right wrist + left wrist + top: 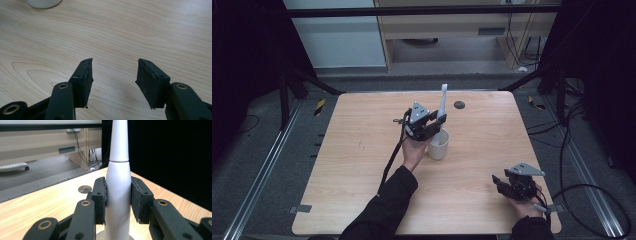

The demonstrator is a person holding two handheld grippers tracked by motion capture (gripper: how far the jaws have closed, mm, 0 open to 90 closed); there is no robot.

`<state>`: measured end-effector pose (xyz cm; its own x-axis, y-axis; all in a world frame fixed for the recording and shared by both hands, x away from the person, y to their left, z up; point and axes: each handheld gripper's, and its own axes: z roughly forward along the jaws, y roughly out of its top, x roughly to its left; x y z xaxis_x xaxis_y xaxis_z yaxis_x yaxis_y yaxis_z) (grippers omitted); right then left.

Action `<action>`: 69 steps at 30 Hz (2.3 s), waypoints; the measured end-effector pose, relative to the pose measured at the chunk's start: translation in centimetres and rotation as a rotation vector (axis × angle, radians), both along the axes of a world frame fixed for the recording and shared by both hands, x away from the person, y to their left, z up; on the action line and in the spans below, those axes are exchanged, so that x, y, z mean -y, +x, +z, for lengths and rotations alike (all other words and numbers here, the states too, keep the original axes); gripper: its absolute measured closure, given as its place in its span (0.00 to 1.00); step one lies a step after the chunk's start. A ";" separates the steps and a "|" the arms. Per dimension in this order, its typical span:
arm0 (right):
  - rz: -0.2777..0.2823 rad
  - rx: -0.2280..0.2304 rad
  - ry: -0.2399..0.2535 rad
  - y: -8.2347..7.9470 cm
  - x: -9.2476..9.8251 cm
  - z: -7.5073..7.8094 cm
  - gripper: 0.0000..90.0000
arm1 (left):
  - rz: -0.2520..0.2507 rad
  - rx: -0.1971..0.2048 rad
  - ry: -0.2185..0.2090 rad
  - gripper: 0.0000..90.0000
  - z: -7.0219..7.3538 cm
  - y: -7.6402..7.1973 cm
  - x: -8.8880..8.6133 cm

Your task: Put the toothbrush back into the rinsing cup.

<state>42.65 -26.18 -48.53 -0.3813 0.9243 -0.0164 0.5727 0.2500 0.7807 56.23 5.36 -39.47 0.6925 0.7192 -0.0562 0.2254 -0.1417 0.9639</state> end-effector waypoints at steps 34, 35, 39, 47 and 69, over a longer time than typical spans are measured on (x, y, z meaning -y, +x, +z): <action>-0.001 -0.005 -0.001 0.1 0.0 -0.1 0.51 | -0.028 -0.101 0.108 0.73 -3.6 0.1 0.7; -0.001 -0.005 0.000 0.1 0.0 -0.1 0.51 | -0.030 -0.103 0.111 0.73 -3.7 0.2 0.7; -0.001 -0.005 0.000 0.1 0.0 0.0 0.51 | -0.033 -0.106 0.110 0.73 -3.7 0.2 0.7; -0.001 -0.005 -0.001 0.1 0.0 0.0 0.51 | -0.036 -0.105 0.103 0.69 -3.6 0.1 0.5; -0.015 0.009 0.002 -0.5 0.1 0.2 0.49 | 0.015 -0.086 0.195 0.55 -1.9 -3.1 -4.3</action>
